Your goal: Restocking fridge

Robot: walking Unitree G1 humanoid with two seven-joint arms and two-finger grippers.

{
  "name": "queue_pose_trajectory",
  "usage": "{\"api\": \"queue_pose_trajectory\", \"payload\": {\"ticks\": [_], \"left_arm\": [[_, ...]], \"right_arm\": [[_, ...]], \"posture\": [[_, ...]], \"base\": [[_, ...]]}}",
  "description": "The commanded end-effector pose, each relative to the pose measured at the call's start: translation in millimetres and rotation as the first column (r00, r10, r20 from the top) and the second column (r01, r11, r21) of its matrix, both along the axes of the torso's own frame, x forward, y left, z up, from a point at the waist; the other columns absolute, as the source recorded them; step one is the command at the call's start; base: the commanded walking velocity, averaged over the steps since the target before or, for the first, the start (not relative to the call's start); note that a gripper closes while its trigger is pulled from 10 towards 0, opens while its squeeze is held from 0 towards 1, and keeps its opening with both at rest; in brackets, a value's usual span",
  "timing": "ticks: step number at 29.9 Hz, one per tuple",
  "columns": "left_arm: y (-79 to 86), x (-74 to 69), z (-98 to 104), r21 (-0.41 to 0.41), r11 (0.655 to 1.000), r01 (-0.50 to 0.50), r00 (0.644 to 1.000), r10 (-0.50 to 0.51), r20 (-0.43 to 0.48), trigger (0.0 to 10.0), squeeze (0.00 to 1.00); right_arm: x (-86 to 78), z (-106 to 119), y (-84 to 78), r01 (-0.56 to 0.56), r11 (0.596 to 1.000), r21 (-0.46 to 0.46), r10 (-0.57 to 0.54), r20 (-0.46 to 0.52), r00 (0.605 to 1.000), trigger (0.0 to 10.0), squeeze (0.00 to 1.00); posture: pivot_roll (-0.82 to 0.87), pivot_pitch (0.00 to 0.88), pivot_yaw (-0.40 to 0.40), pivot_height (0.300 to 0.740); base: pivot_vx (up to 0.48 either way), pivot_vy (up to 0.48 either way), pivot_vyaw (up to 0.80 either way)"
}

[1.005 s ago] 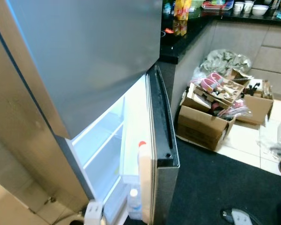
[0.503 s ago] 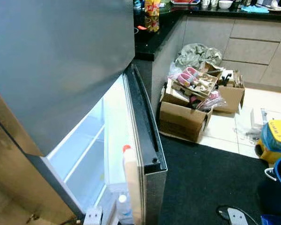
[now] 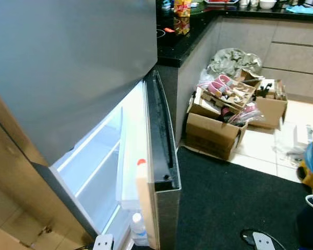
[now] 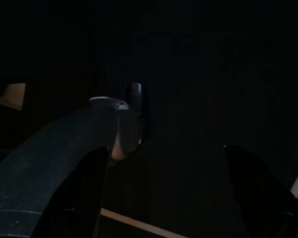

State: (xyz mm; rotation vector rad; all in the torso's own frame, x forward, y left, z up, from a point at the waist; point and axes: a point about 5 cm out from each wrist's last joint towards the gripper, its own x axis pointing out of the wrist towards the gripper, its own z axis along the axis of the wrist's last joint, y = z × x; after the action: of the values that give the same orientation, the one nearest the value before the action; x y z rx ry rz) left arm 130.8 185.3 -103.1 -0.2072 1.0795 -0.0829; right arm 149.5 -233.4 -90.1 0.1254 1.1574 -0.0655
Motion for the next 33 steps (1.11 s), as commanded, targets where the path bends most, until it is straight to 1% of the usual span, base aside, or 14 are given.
{"api": "queue_pose_trajectory", "payload": {"ticks": [1,9,22,27,28,30,31,33], "left_arm": [[0.7,-6.3,-2.0,0.002,1.0,0.004,1.0,-0.004,-0.021,10.0,0.0],[1.0,-7.6,-2.3,0.002,1.0,0.005,1.0,-0.005,-0.024,10.0,0.0],[0.1,-6.0,-2.0,0.005,1.0,0.007,1.0,-0.007,-0.02,10.0,0.0],[3.1,-5.8,-2.1,0.031,0.999,-0.023,0.999,0.023,-0.022,10.0,0.0],[6.3,-5.7,-1.8,0.046,0.998,-0.046,0.999,0.047,-0.02,10.0,0.0],[7.7,-5.6,-1.7,0.048,0.997,-0.061,0.998,0.062,-0.019,10.0,0.0],[12.0,-4.8,-0.9,0.062,0.994,-0.088,0.996,0.089,-0.013,10.0,0.0],[26.0,-1.7,1.9,0.097,0.977,-0.188,0.982,0.188,0.011,10.0,0.0]], "right_arm": [[-0.8,-0.4,0.4,0.0,1.0,-0.001,0.0,0.0,1.0,10.0,0.0],[-2.1,-0.8,0.1,-0.002,1.0,-0.002,0.002,-0.003,1.0,10.0,0.0],[-3.0,-0.9,-1.0,-0.008,1.0,-0.008,0.008,-0.002,1.0,10.0,0.0],[-3.0,-0.8,-1.2,-0.012,1.0,-0.009,0.012,-0.002,1.0,10.0,0.0],[-3.0,-0.8,-1.4,-0.013,1.0,-0.01,0.013,-0.002,1.0,10.0,0.0],[-3.0,-0.8,-1.5,-0.014,1.0,-0.011,0.014,-0.002,1.0,10.0,0.0],[-3.0,-0.8,-1.4,-0.015,1.0,-0.011,0.015,-0.002,1.0,10.0,0.0],[-2.8,-0.7,-1.2,-0.017,1.0,-0.01,0.017,-0.002,1.0,10.0,0.0]], "posture": [[-0.04,0.0,0.029,0.74],[-0.04,0.0,0.028,0.74],[-0.04,0.0,0.028,0.74],[-0.04,0.0,0.028,0.74],[-0.04,0.0,0.028,0.74],[-0.04,0.0,0.028,0.74],[-0.04,0.0,0.028,0.74],[-0.04,0.0,0.028,0.74]], "base": [[0.0,-0.435,0.0],[0.0,-0.436,0.0],[0.0,-0.449,0.0],[0.0,0.0,0.0],[0.0,0.0,0.0],[0.0,0.0,0.0],[0.0,0.0,0.0],[0.0,0.0,0.0]]}}
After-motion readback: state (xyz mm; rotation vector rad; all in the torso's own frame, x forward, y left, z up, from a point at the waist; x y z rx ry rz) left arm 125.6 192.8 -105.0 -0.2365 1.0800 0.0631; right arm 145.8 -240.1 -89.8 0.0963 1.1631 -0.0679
